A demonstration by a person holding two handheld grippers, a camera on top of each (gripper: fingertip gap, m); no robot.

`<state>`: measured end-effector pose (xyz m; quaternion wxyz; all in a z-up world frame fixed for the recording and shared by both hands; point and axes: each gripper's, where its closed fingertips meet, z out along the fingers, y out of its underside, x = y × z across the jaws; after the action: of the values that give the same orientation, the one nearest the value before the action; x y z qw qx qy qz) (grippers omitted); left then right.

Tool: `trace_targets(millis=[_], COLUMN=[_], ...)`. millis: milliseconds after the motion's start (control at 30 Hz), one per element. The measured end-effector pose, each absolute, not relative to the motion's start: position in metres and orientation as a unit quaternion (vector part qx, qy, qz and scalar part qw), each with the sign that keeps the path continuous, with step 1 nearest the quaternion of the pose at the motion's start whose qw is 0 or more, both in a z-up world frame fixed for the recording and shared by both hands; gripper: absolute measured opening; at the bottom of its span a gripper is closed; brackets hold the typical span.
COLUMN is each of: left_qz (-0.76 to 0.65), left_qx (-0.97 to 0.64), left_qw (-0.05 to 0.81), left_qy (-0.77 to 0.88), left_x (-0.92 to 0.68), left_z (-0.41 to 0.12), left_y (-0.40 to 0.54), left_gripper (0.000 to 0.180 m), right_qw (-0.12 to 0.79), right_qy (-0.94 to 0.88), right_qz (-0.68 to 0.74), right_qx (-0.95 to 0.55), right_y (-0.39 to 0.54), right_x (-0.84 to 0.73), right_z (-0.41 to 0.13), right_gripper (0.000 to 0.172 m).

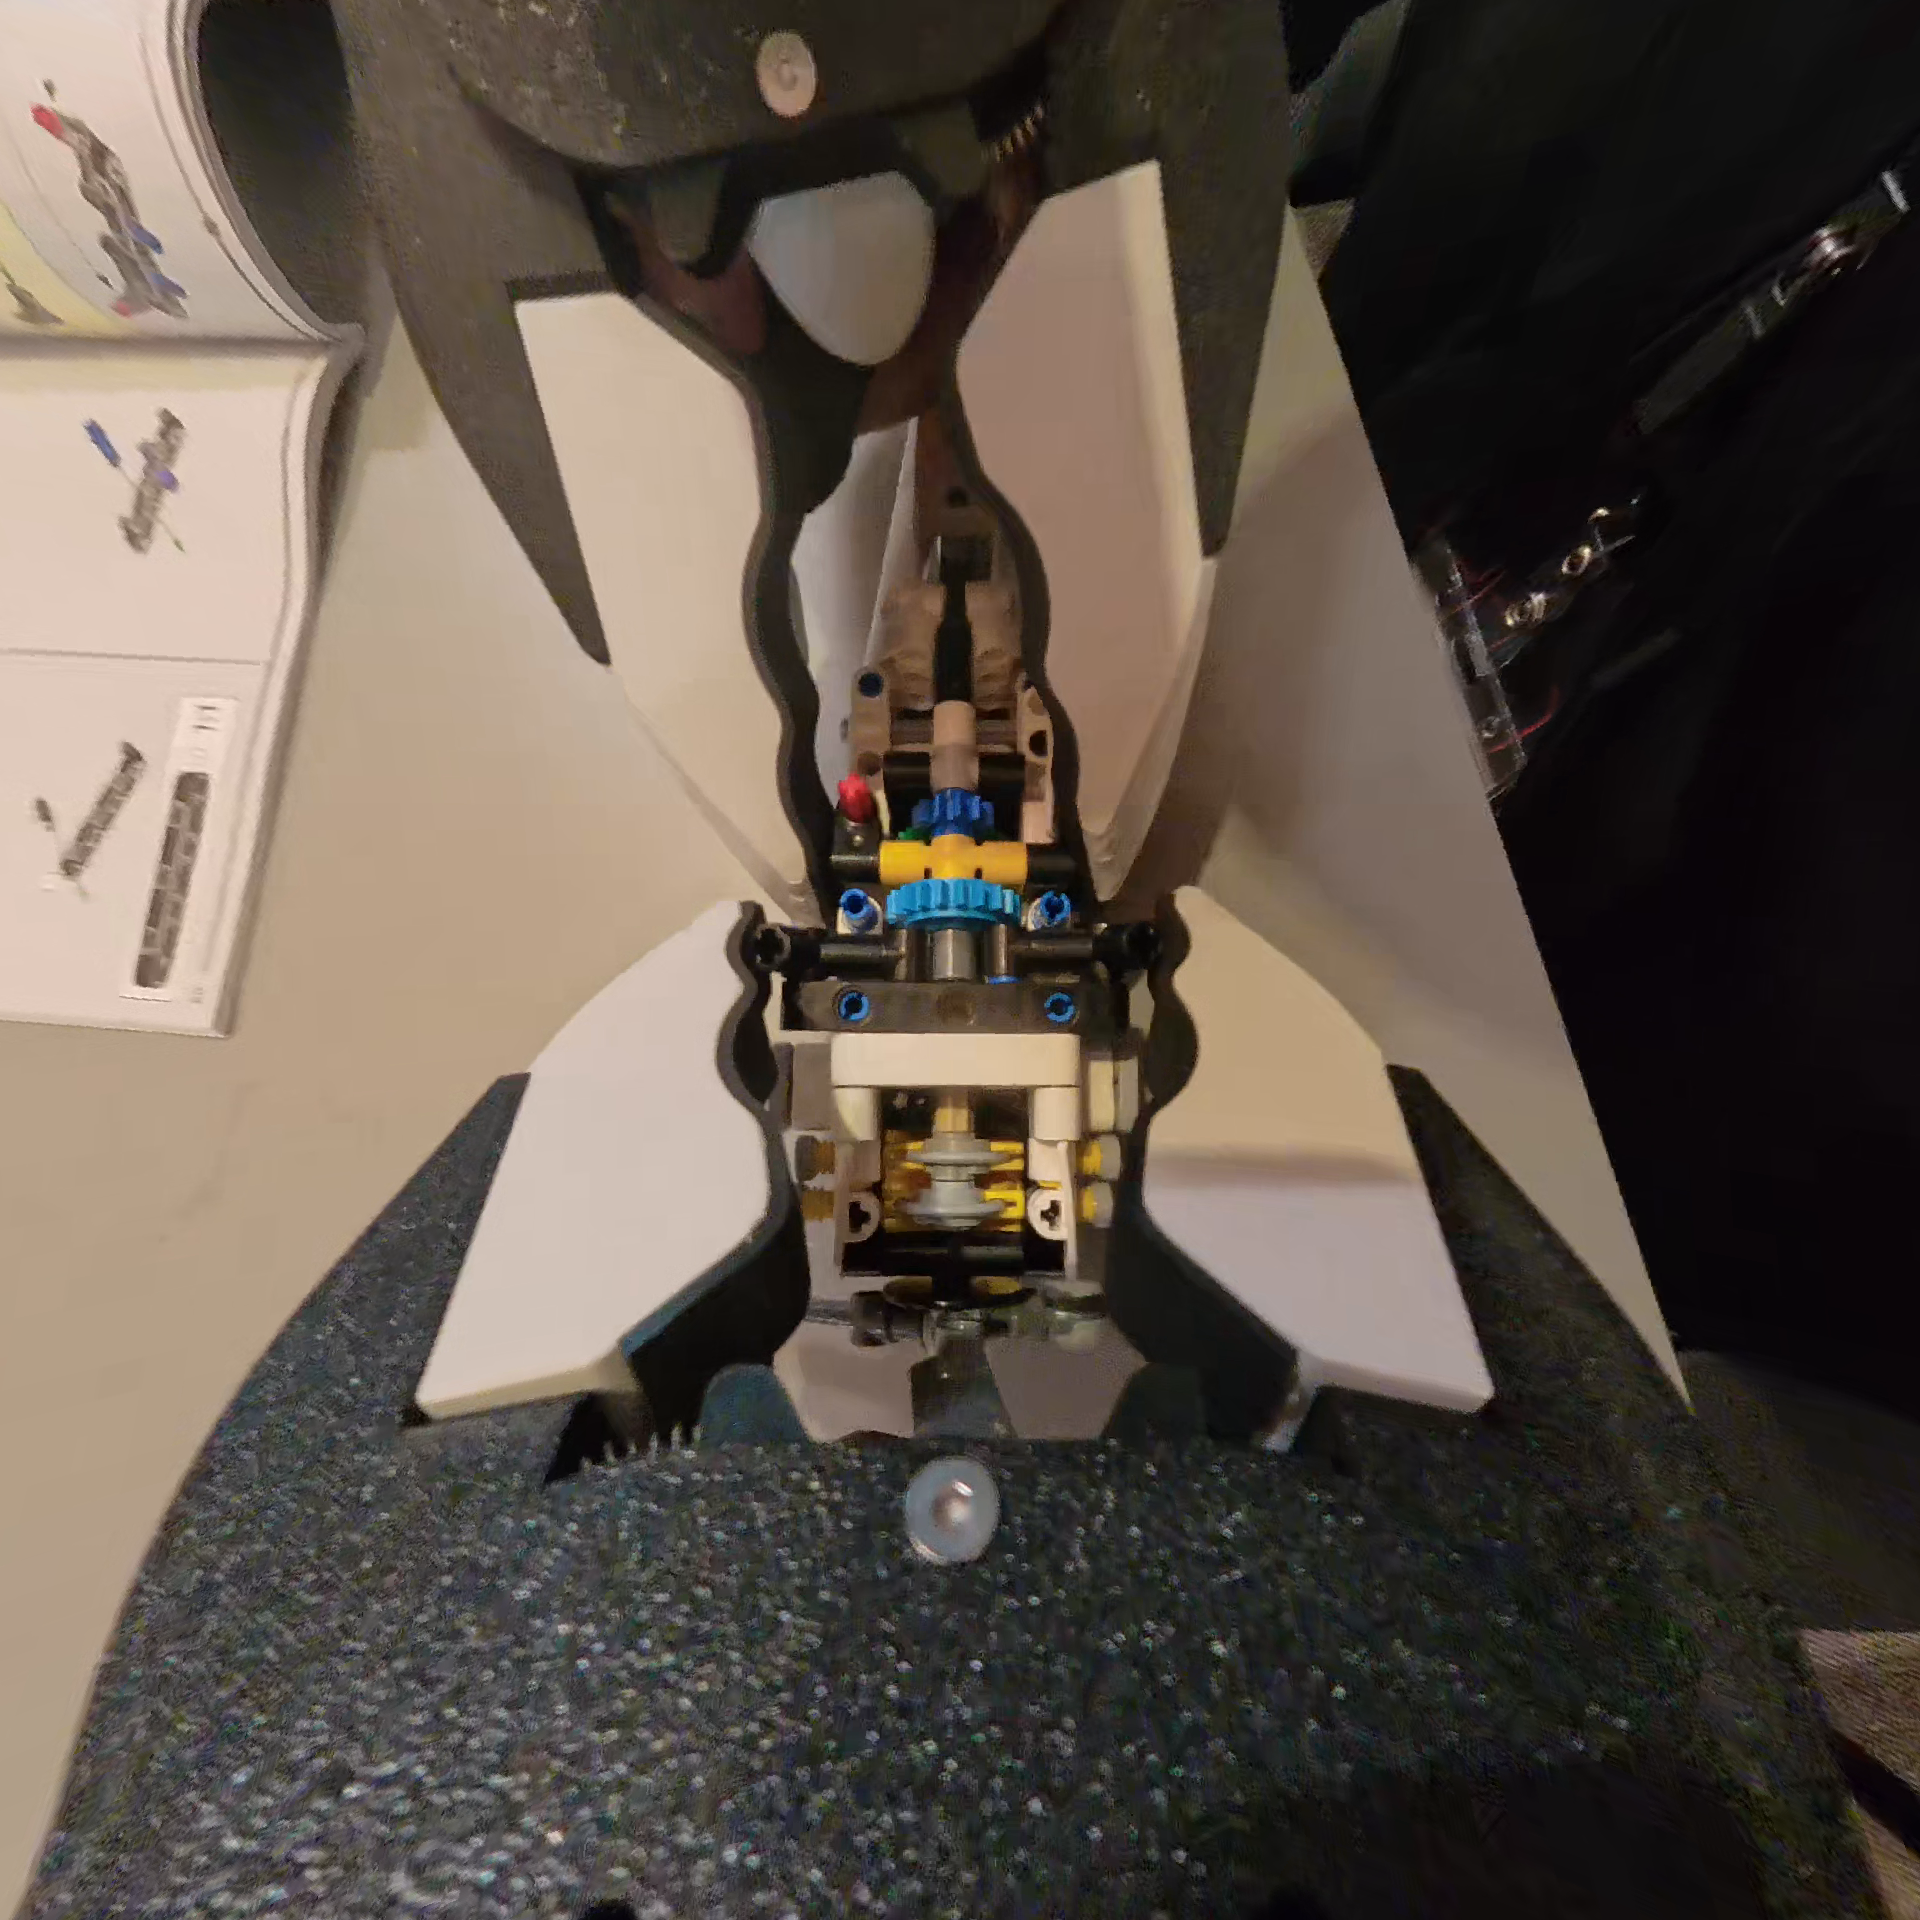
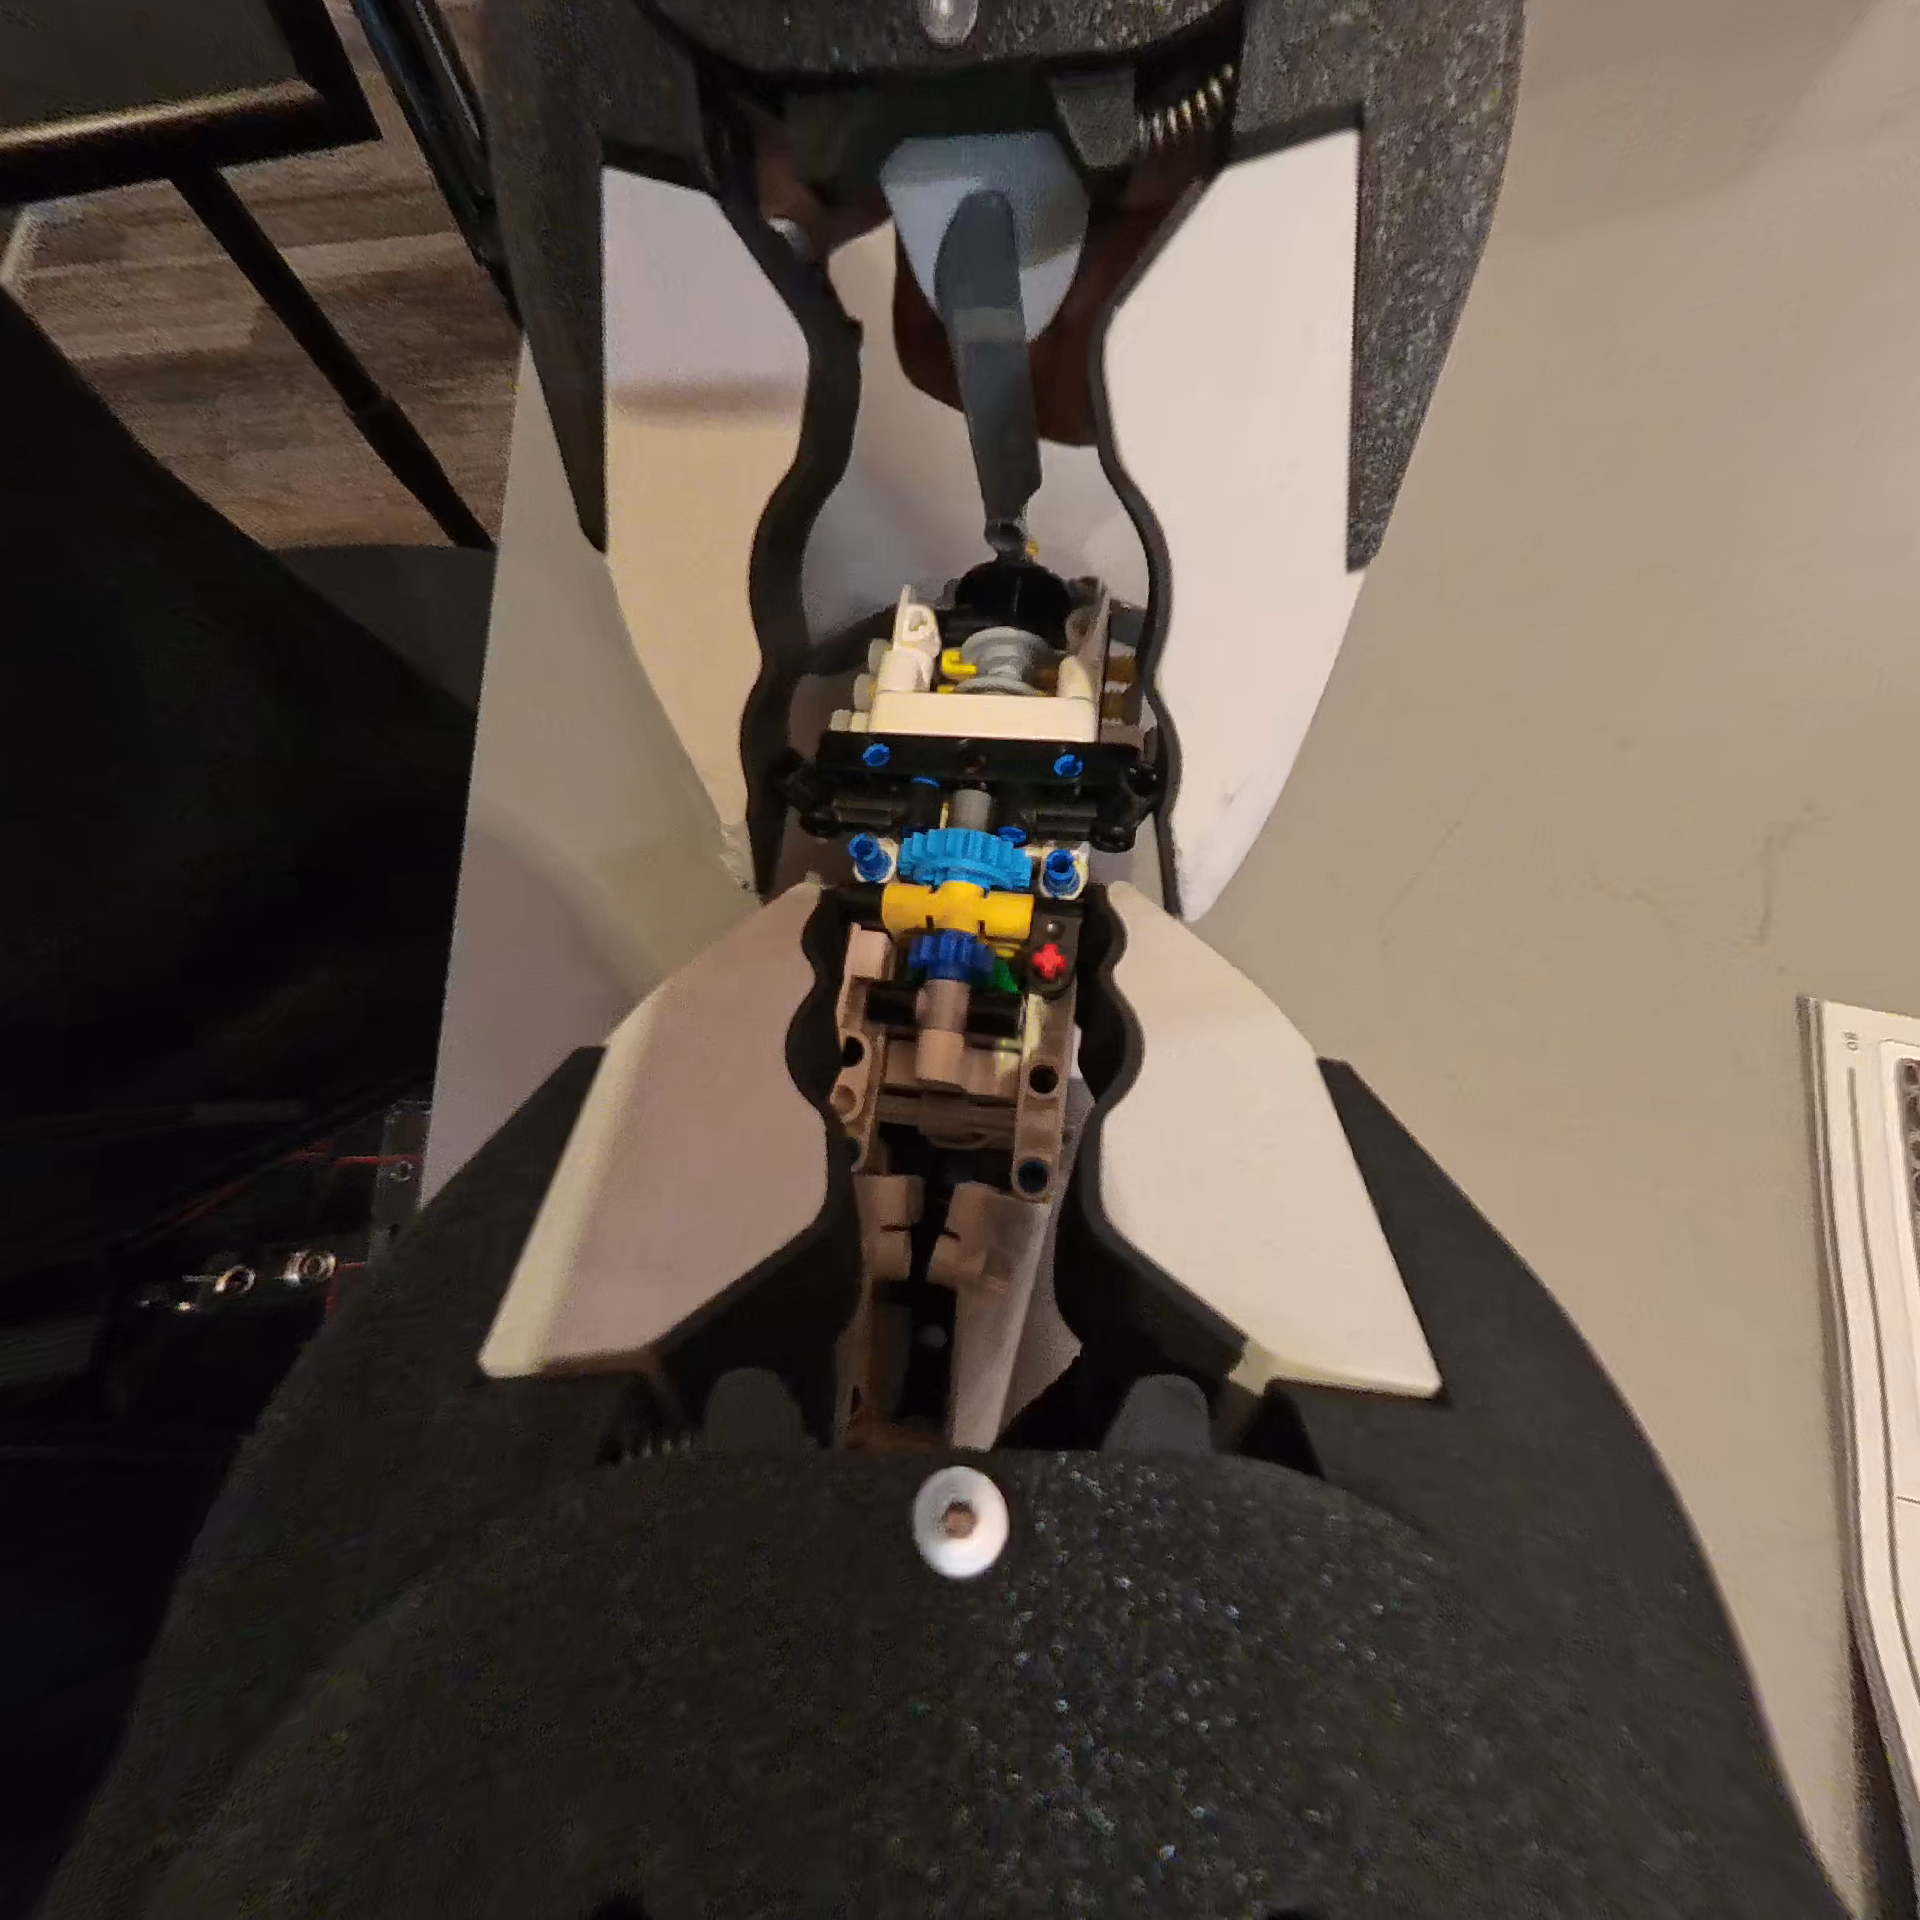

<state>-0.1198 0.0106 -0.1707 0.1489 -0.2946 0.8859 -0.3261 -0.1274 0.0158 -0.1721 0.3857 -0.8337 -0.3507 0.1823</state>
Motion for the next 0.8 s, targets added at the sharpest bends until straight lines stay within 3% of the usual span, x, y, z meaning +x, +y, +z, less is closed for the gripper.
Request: trace_targets(millis=[267, 433, 700, 800], left_qz=[-0.38, -0.318, -0.394, -0.337], left_qx=[-0.346, -0.304, -0.352, -0.319], left_qw=[0.106, 0.163, 0.118, 0.164], left_qy=[0.851, 0.883, 0.841, 0.871], left_x=[-0.117, -0.116, -0.115, -0.115], left_z=[-0.16, -0.164, -0.154, -0.161], left_y=[0.007, 0.011, 0.007, 0.011], left_gripper=[0.072, 0.072, 0.071, 0.072], right_qw=[0.392, 0.396, 0.406, 0.405], right_qy=[-0.348, -0.354, -0.345, -0.35], right_qz=[0.195, 0.179, 0.202, 0.183], right_qx=[-0.829, -0.828, -0.822, -0.825], right_y=[0.015, 0.017, 0.016, 0.018], right_x=[-0.126, -0.123, -0.126, -0.122], right_z=[-0.165, -0.167, -0.16, -0.164], right_gripper=[0.045, 0.045, 0.045, 0.045])
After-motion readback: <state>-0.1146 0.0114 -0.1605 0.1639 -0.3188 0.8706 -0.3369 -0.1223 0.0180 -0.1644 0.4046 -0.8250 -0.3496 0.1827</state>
